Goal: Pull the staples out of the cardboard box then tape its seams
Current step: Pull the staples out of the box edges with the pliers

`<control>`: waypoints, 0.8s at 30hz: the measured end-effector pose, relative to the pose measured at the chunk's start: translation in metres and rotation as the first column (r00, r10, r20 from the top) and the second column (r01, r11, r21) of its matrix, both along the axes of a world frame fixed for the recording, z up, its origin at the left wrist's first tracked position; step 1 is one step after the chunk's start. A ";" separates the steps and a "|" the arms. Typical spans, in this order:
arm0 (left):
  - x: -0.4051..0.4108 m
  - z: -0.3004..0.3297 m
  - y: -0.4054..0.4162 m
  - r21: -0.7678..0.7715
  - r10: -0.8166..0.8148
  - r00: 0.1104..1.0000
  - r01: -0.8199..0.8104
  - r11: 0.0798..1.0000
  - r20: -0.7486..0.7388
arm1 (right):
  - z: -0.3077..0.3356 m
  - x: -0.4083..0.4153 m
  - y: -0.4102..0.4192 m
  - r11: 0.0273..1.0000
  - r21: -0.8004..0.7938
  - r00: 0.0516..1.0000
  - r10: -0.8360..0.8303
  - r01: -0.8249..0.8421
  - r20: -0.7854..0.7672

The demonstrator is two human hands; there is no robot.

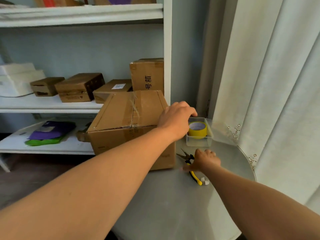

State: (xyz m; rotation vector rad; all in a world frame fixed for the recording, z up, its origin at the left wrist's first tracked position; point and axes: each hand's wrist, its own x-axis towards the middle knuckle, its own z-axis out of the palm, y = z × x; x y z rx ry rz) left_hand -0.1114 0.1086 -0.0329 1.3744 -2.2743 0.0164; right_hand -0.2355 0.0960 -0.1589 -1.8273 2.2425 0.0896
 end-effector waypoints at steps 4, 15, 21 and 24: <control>0.020 0.007 -0.003 -0.008 0.181 0.983 -0.181 0.983 -0.025 | 0.001 0.010 -0.001 0.999 -0.004 0.994 0.044 -0.045 -0.096; 0.073 0.005 -0.014 0.318 0.190 0.977 -0.150 0.936 -0.099 | 0.085 0.001 -0.008 0.979 -0.117 0.765 -0.055 0.169 0.642; 0.069 0.005 -0.019 0.355 0.103 0.992 -0.073 0.932 -0.067 | 0.116 0.013 -0.012 0.988 -0.038 0.740 -0.087 0.150 0.667; 0.070 0.010 -0.019 0.393 0.078 0.996 -0.054 0.918 -0.045 | 0.122 0.011 -0.017 0.985 -0.174 0.861 0.092 -0.004 0.500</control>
